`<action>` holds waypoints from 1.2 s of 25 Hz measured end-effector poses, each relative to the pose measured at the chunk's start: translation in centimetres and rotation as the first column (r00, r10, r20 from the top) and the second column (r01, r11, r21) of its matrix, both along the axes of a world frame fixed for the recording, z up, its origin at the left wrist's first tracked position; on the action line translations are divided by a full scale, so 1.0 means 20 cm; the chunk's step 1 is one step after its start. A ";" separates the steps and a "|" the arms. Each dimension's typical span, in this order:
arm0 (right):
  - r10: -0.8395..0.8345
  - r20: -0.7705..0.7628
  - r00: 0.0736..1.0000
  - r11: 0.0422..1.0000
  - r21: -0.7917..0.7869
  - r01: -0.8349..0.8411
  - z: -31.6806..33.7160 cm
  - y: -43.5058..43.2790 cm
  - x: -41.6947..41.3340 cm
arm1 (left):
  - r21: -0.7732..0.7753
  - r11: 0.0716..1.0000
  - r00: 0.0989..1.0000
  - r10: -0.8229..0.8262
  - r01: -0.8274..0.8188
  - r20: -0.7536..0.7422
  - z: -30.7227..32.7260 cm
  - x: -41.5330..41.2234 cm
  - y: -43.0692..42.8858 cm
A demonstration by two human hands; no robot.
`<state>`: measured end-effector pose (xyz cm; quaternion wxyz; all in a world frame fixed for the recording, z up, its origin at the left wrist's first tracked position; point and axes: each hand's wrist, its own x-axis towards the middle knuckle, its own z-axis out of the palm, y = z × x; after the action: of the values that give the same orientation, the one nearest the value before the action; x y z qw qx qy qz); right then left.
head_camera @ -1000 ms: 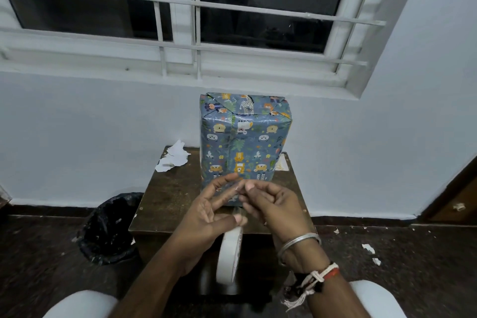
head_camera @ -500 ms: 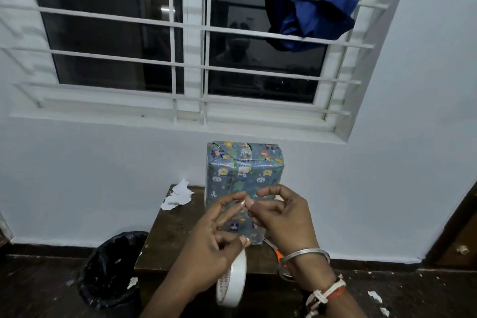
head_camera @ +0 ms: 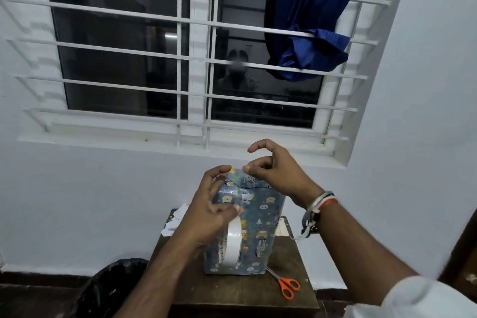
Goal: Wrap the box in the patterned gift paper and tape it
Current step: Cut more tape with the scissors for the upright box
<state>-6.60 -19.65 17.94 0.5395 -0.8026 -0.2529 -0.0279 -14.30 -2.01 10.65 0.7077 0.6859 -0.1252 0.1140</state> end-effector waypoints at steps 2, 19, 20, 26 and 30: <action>0.025 -0.067 0.997 1.000 -0.005 -0.026 -0.01 0.04 0.06 | -0.003 1.000 0.999 -0.011 0.011 -0.037 -0.01 0.02 0.00; -0.071 -0.058 0.996 0.952 -0.302 0.050 -0.10 0.12 0.19 | -0.036 0.999 0.996 0.033 -0.036 -0.081 -0.08 0.03 -0.03; -0.093 -0.017 0.996 0.939 -0.334 0.082 -0.10 0.12 0.18 | -0.036 0.999 0.996 0.032 -0.035 -0.081 -0.08 0.04 -0.03; -0.168 0.120 0.978 0.904 -0.378 0.201 -0.11 0.15 0.17 | 0.011 0.999 0.995 0.046 -0.045 -0.090 -0.09 0.05 -0.03; -0.269 0.165 0.949 0.896 -0.318 0.309 -0.15 0.16 0.18 | 0.029 0.998 0.994 0.054 -0.051 -0.093 -0.07 0.05 -0.02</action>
<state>-2.95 -16.50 14.94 0.3671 -0.9091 -0.1629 -0.1107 -13.22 -2.51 9.21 0.7004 0.7029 -0.0753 0.0986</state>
